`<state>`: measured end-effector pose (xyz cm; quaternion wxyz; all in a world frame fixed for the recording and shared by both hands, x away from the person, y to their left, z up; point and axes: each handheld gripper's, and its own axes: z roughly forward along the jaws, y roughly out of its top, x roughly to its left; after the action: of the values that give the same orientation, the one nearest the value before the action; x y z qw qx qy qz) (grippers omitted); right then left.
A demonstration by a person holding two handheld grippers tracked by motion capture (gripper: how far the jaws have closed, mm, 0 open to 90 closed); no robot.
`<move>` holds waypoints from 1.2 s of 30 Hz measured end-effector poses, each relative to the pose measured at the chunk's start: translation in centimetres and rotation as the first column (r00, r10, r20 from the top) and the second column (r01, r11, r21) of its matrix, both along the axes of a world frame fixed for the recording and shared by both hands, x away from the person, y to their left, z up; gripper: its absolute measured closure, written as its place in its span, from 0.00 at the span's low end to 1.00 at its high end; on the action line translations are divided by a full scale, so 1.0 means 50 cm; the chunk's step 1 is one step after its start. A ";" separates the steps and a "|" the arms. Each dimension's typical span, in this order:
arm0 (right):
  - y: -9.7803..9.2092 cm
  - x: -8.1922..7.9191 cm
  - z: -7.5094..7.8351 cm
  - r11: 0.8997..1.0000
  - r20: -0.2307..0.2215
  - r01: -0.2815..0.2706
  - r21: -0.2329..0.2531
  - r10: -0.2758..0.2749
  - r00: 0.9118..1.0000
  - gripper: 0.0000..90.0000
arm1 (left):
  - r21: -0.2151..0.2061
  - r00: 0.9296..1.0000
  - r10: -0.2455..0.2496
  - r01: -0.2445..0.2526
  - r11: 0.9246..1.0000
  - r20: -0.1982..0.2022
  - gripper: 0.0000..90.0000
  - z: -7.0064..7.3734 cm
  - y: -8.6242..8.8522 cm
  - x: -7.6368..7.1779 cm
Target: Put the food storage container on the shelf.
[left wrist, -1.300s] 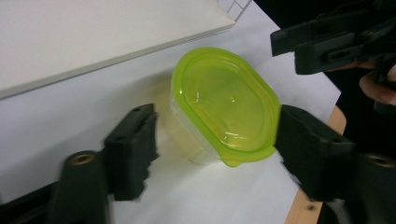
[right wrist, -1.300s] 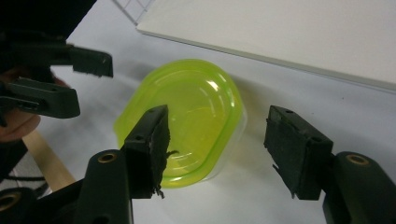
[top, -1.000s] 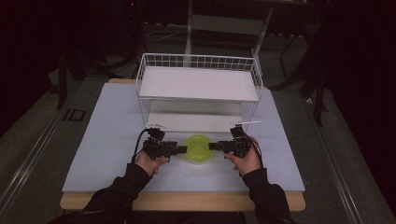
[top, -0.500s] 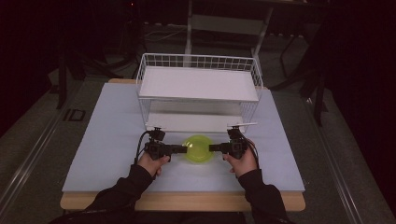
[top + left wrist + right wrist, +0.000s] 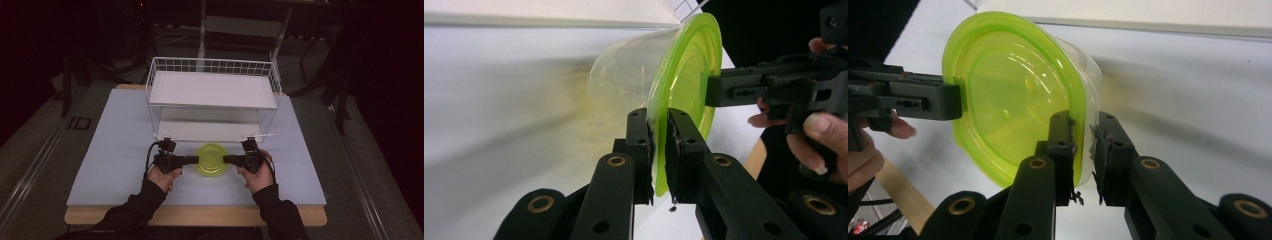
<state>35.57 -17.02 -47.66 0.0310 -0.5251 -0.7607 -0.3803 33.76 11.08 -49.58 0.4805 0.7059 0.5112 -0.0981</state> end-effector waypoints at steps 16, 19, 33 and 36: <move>0.009 -0.043 0.106 0.999 0.162 -0.031 -0.014 0.033 0.986 0.88 | -0.033 0.997 -0.004 0.006 0.999 0.079 0.91 0.091 0.016 -0.030; 0.009 -0.052 0.132 0.999 0.187 -0.042 0.000 0.041 0.981 0.89 | -0.040 0.994 -0.009 0.014 0.999 0.105 0.91 0.115 0.021 -0.036; 0.017 -0.054 0.233 0.998 0.263 -0.052 0.023 0.044 0.964 0.89 | -0.038 0.979 0.006 0.001 0.999 0.203 0.91 0.215 0.032 -0.034; 0.019 -0.050 0.247 0.998 0.265 -0.053 0.027 0.044 0.963 0.89 | -0.042 0.976 0.014 -0.004 0.999 0.218 0.91 0.238 0.036 -0.030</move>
<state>33.08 -16.09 -35.29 -0.0524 -0.4503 -0.7640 -0.4591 32.25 12.86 -37.66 0.5487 0.7000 0.4562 -0.0282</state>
